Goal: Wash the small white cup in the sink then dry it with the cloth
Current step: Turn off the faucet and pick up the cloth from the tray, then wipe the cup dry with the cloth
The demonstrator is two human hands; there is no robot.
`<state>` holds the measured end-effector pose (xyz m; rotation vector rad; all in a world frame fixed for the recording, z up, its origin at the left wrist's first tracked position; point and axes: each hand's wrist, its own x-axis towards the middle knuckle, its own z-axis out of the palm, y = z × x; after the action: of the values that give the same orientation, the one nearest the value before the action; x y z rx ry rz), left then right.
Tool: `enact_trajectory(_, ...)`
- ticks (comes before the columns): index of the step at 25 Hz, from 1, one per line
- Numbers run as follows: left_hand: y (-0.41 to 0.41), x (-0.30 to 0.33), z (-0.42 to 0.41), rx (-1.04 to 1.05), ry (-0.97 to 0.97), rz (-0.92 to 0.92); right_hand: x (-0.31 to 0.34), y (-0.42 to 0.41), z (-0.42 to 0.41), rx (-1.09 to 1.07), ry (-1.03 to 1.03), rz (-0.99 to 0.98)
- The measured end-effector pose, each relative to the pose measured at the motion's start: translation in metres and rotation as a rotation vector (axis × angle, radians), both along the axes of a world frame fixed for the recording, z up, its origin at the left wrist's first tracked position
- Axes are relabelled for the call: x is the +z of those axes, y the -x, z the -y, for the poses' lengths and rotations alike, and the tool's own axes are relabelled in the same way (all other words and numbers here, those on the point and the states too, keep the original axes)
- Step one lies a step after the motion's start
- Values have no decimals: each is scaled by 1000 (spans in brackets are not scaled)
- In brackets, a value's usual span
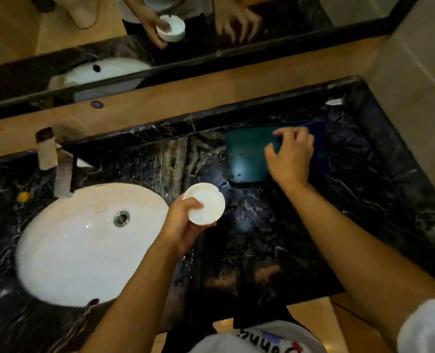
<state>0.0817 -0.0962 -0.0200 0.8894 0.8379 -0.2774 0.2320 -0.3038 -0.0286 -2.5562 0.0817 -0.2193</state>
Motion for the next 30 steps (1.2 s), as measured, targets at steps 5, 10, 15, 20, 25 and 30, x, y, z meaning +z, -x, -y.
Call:
enact_trajectory(5, -4, 2, 15, 24, 179, -19, -30, -45, 39, 28, 168, -404)
enact_trajectory(10, 3, 1, 13, 85, 288, 54, -45, -40, 47, 31, 90, -447)
enact_trajectory(15, 16, 4, 2, 131, 297, 34, -9, 4, 26, -139, -724, -511)
enact_trajectory(20, 42, 14, -28, 191, 229, -59, 26, 101, -49, 3, -1560, -830)
enact_trajectory(25, 86, 27, -74, 150, 246, 33, 35, 189, -143, 214, -1238, -800)
enact_trajectory(30, 145, 20, -154, 208, 237, 19, 36, 252, -224, 444, -324, -398)
